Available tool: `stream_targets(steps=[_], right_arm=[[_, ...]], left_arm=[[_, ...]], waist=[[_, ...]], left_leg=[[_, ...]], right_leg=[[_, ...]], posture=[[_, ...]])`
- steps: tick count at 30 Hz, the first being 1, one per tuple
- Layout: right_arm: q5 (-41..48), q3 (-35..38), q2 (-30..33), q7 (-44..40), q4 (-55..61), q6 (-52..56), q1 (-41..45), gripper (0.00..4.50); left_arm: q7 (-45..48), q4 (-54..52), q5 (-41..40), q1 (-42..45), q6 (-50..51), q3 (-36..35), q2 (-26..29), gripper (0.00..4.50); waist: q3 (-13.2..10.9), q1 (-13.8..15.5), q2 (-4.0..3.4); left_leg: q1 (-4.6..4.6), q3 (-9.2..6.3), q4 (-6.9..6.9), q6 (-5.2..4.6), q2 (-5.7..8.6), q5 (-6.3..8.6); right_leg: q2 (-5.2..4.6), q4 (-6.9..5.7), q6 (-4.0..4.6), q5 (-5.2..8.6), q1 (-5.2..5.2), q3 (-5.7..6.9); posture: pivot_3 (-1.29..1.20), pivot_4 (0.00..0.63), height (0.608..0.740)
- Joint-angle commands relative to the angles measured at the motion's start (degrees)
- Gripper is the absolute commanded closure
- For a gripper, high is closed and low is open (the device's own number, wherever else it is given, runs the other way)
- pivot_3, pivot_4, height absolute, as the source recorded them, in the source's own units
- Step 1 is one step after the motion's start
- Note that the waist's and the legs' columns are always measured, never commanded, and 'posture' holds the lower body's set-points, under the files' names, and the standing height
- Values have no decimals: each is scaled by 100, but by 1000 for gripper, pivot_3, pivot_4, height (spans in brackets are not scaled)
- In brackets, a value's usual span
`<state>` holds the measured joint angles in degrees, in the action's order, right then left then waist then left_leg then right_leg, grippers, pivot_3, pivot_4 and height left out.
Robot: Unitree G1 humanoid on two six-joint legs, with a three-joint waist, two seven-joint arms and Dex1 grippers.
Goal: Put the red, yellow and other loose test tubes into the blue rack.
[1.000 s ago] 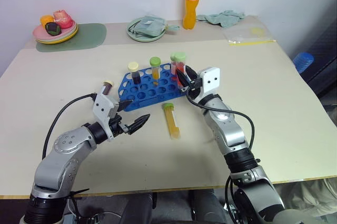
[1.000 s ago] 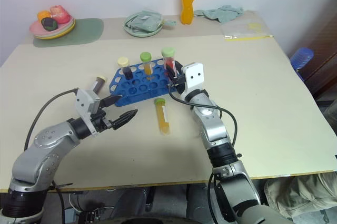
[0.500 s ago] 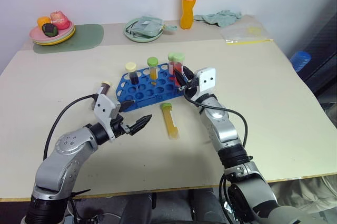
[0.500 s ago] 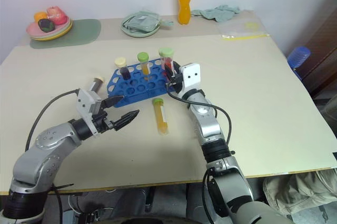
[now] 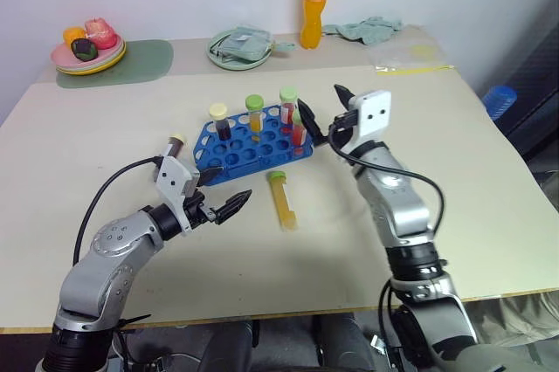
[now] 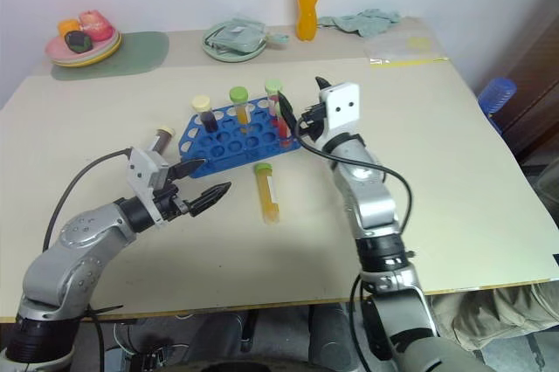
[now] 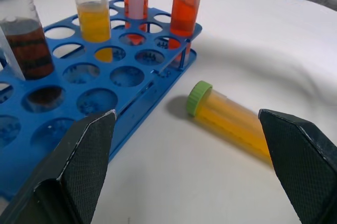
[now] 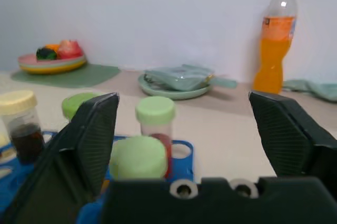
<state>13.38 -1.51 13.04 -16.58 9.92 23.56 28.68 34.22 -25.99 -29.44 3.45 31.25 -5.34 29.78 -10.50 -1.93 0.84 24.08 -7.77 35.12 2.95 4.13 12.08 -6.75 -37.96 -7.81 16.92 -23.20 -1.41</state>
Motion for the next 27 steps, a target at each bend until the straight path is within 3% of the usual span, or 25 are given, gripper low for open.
stream_targets(steps=[1,3,6,8,18,22,27], right_arm=[[1094,513,560,-266,1246,2052,-102,19],[2079,1021,842,-265,1580,3874,110,19],[2693,1288,1067,-175,1600,6227,765,19],[3170,1249,997,290,1302,6851,1023,19],[6600,698,594,3815,-928,6894,1867,19],[7533,512,520,5178,-1943,6894,2305,19],[9057,-250,636,6464,-2516,6322,2592,19]], left_arm=[[-20,-176,-85,129,47,-109,57,0],[71,-51,-32,117,8,-168,152,0],[346,231,113,22,-172,-215,414,0],[547,390,123,-34,-271,-258,573,0],[1260,831,257,-307,-758,-347,1058,0],[1570,652,160,-731,-823,-481,1190,0],[1914,733,205,-1119,-998,-534,1301,0]], waist=[[0,5,-1],[0,-1,0],[-2,-70,-7],[0,-67,-10],[0,-50,-8],[-2,-66,-11],[-2,-68,-12]], left_leg=[[0,0,1,0,0,0],[0,0,1,-1,0,0],[-2,1,-2,-3,-3,1],[-6,5,-7,-4,-7,1],[-1,6,-4,-8,-5,3],[-2,8,-8,-8,-7,3],[-2,10,-9,-9,-9,3]], right_leg=[[0,0,0,0,1,0],[0,0,0,0,2,0],[2,-1,2,1,1,0],[6,-5,13,7,-2,0],[-6,-5,15,9,-2,2],[-3,-5,15,9,-3,1],[-2,-6,16,9,-5,0]], posture=[[0,150,740],[0,150,740],[0,150,740],[0,150,740],[0,150,740],[0,150,740],[0,150,740]])
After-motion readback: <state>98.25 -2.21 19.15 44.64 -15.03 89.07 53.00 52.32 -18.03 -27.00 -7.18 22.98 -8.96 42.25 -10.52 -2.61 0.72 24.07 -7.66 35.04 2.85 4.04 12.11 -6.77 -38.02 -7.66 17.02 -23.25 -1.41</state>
